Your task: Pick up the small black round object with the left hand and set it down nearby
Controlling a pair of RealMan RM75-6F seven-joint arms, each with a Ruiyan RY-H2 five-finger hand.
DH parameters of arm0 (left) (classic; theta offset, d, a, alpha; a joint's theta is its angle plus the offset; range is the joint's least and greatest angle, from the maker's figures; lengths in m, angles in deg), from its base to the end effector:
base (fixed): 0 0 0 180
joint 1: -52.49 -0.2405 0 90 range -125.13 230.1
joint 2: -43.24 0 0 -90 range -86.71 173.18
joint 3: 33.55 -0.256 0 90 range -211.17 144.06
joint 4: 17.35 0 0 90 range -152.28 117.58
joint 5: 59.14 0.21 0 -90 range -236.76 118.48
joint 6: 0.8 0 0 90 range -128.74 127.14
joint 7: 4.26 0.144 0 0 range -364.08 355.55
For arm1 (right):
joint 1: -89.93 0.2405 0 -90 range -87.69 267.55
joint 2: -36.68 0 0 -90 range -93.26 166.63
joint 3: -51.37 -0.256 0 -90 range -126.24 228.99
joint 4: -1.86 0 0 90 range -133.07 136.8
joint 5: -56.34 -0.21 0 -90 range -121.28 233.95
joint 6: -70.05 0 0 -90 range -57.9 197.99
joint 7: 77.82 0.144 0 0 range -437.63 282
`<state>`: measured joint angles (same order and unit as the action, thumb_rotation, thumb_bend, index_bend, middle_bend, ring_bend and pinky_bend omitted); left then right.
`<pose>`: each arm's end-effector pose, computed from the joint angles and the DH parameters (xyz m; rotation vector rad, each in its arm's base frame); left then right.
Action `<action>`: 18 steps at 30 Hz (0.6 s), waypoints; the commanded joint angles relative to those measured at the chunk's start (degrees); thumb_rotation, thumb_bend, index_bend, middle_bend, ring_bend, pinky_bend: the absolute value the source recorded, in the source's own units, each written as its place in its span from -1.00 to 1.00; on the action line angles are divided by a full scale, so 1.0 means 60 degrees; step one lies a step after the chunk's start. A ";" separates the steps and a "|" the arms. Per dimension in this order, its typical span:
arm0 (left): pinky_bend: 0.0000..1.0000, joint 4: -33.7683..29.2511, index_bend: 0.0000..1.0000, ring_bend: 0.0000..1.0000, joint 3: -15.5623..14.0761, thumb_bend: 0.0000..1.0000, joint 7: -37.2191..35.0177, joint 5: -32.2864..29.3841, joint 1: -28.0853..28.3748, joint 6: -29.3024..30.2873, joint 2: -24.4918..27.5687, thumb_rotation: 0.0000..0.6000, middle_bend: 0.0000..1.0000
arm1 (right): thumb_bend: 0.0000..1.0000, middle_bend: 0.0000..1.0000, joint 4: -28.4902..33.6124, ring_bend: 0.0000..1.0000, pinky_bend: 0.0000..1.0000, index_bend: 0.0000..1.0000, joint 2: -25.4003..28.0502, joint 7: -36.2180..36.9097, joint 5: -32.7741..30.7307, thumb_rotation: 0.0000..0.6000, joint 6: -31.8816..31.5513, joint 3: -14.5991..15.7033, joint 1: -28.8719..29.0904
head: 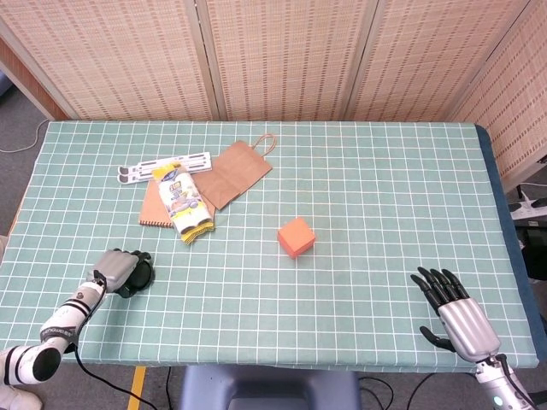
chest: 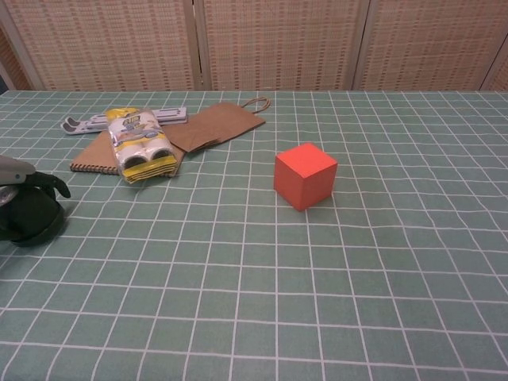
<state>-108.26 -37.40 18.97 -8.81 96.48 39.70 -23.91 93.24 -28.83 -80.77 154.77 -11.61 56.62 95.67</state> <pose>-0.2617 0.3225 0.0621 -1.9486 -1.0320 -0.2980 -0.2958 -0.1496 0.1152 1.7119 -0.9092 0.8641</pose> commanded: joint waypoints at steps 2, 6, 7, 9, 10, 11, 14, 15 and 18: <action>-0.67 0.0009 -0.98 -0.88 -0.0074 -0.17 0.0040 0.0075 -0.0043 0.0124 -0.0005 1.00 -0.81 | -0.65 -1.00 -0.0007 -1.00 -1.00 -1.00 -0.0021 -0.0017 -0.0018 1.00 0.0067 0.0010 0.0024; -0.71 0.0042 -1.00 -1.00 -0.0170 -0.19 0.0198 -0.0085 0.0005 0.0108 -0.0065 1.00 -1.00 | -0.65 -1.00 0.0005 -1.00 -1.00 -1.00 -0.0005 -0.0007 -0.0035 1.00 0.0029 -0.0010 0.0017; -0.71 0.0058 -1.00 -1.00 -0.0193 -0.19 0.0253 -0.0118 0.0018 0.0121 -0.0086 1.00 -1.00 | -0.65 -1.00 0.0005 -1.00 -1.00 -1.00 0.0000 -0.0029 -0.0033 1.00 0.0019 -0.0011 0.0012; -0.72 0.0080 -1.00 -1.00 -0.0214 -0.19 0.0354 -0.0167 0.0037 0.0198 -0.0141 1.00 -1.00 | -0.64 -1.00 0.0014 -1.00 -1.00 -1.00 0.0002 -0.0050 -0.0022 1.00 0.0017 -0.0002 0.0009; -0.72 0.0079 -1.00 -1.00 -0.0216 -0.18 0.0375 -0.0173 0.0036 0.0235 -0.0160 1.00 -1.00 | -0.64 -1.00 0.0016 -1.00 -1.00 -1.00 0.0003 -0.0049 -0.0022 1.00 0.0021 0.0000 0.0010; -0.72 0.0075 -1.00 -1.00 -0.0225 -0.18 0.0399 -0.0185 0.0036 0.0260 -0.0173 1.00 -1.00 | -0.64 -1.00 0.0019 -1.00 -1.00 -1.00 0.0006 -0.0043 -0.0022 1.00 0.0019 0.0000 0.0010; -0.73 0.0021 -1.00 -1.00 -0.0271 -0.19 0.0501 -0.0235 0.0057 0.0305 -0.0165 1.00 -1.00 | -0.64 -1.00 0.0022 -1.00 -1.00 -1.00 0.0014 -0.0009 0.0006 1.00 -0.0026 0.0000 0.0003; -0.73 -0.0021 -1.00 -1.00 -0.0280 -0.19 0.0526 -0.0245 0.0057 0.0339 -0.0153 1.00 -1.00 | -0.64 -1.00 0.0021 -1.00 -1.00 -1.00 0.0022 0.0014 0.0016 1.00 -0.0045 0.0002 -0.0002; -0.74 -0.0119 -1.00 -1.00 -0.0292 -0.19 0.0534 -0.0114 0.0017 0.0472 -0.0145 1.00 -1.00 | -0.64 -1.00 0.0017 -1.00 -1.00 -1.00 0.0030 0.0064 0.0032 1.00 -0.0075 0.0002 -0.0005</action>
<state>-108.79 -39.11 22.13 -9.83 96.68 42.26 -24.80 93.35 -28.66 -80.40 154.95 -12.05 56.64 95.64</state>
